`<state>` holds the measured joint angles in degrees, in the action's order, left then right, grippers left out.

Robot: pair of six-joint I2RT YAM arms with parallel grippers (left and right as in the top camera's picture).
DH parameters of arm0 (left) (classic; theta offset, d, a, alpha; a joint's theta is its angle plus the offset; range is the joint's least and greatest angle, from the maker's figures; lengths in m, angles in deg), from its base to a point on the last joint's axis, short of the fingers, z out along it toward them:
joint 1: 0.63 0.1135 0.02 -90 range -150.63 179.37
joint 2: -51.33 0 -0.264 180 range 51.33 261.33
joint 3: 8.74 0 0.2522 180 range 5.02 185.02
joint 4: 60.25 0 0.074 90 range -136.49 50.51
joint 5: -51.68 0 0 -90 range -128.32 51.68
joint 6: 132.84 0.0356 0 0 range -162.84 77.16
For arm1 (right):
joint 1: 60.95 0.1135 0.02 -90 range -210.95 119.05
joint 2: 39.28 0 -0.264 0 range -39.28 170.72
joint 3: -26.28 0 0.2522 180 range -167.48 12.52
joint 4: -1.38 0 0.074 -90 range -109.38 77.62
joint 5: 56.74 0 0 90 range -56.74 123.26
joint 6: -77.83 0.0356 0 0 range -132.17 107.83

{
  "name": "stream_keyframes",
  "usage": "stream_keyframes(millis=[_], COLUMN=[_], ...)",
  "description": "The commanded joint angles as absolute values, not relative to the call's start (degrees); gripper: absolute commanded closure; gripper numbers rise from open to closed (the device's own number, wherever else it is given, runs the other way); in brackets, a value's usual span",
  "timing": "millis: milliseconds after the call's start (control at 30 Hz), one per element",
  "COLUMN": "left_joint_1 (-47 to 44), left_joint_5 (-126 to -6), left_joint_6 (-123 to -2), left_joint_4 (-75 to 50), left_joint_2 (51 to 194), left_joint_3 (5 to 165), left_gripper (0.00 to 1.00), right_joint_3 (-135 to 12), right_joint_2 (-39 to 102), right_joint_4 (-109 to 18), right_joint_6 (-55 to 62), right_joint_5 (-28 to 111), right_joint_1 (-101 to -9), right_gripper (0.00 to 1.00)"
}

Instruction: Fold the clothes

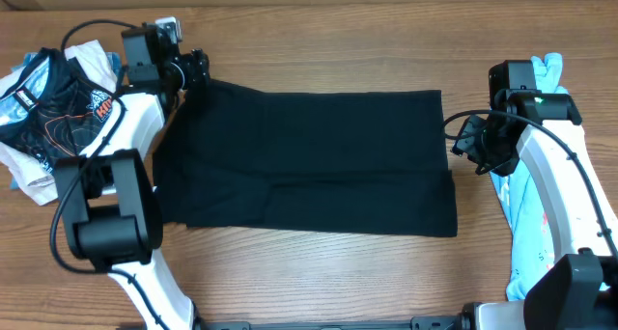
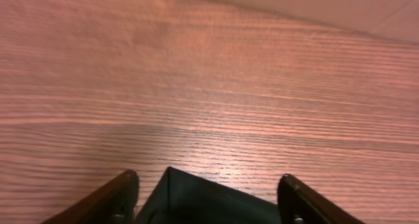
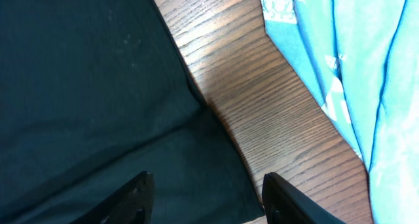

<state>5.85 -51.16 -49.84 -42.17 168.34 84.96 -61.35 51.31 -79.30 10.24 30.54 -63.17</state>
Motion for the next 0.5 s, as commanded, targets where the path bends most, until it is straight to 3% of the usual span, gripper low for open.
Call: stream_keyframes(millis=[0,467], left_joint_1=[6.11,6.11], left_joint_5=[-53.43,-51.86], left_joint_6=[-53.10,-54.89], left_joint_4=[-44.60,-42.20], left_joint_2=[171.88,175.84], left_joint_3=[85.51,85.51], left_gripper=[0.32,0.36], right_joint_3=[-62.44,-62.44], right_joint_2=[50.08,50.08], right_joint_4=[-79.16,-79.16], right_joint_6=[9.94,9.94], right_joint_5=[31.48,31.46], right_joint_1=[-63.26,-63.26], right_gripper=[0.43,0.43])
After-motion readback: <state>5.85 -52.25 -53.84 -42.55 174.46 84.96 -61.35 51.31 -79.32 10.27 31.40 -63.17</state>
